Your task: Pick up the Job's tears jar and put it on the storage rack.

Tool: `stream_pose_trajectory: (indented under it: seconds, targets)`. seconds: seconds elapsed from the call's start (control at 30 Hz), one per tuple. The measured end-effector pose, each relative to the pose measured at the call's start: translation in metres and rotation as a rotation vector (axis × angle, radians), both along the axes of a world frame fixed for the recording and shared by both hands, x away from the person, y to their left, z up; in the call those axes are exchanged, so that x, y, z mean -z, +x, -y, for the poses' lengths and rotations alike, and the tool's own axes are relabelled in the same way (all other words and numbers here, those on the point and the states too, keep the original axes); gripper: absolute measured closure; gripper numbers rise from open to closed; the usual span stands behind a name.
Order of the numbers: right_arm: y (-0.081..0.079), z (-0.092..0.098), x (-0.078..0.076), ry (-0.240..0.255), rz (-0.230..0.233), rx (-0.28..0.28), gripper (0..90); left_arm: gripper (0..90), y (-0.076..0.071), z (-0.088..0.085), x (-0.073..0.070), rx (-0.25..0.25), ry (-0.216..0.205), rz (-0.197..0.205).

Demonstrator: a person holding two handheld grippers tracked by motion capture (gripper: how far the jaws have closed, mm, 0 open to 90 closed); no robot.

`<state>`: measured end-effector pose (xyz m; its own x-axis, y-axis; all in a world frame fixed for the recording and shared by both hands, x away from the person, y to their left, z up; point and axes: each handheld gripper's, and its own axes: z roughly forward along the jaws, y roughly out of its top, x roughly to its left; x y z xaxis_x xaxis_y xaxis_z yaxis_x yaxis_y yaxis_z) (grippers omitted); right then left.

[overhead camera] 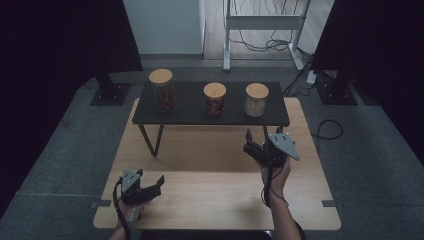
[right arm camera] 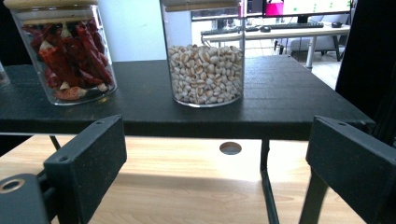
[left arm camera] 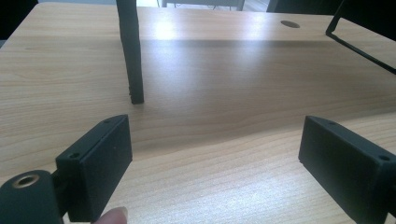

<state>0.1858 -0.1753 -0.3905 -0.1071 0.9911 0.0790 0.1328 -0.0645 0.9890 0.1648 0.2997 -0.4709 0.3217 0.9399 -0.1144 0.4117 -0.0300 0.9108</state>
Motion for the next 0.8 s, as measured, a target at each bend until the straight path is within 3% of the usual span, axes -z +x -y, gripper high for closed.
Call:
stream_pose_trajectory:
  seconds: [0.4, 0.8]
  targets:
    - [-0.023, 0.009, 0.019, -0.017, -0.028, -0.007, 4.5, 9.2, 0.001, 0.0, 0.0, -0.004, 0.0, -0.002]
    - [-0.028, 0.011, 0.03, -0.051, -0.085, -0.009, 4.4, 9.2, 0.001, 0.0, 0.0, -0.001, 0.004, 0.001]
